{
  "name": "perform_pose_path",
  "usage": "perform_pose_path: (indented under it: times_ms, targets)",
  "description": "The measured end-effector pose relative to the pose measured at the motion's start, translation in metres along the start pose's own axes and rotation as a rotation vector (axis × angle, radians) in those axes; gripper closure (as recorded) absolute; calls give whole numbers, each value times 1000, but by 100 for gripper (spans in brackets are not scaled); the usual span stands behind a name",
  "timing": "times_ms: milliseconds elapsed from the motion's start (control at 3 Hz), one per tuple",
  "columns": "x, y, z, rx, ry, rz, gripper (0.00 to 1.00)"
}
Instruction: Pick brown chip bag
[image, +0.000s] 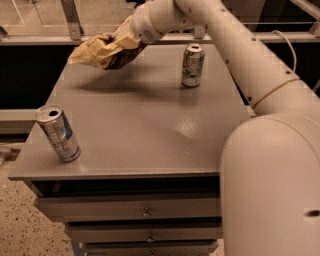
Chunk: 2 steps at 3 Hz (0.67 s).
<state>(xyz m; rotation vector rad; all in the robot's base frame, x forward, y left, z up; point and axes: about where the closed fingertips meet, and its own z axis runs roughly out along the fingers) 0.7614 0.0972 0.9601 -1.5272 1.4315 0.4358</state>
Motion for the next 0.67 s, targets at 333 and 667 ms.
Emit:
perform_pose_path:
  times_ms: [333, 667]
  targets:
    - [-37, 3, -38, 4, -129, -16, 100]
    - [-44, 5, -41, -2, -156, -15, 100]
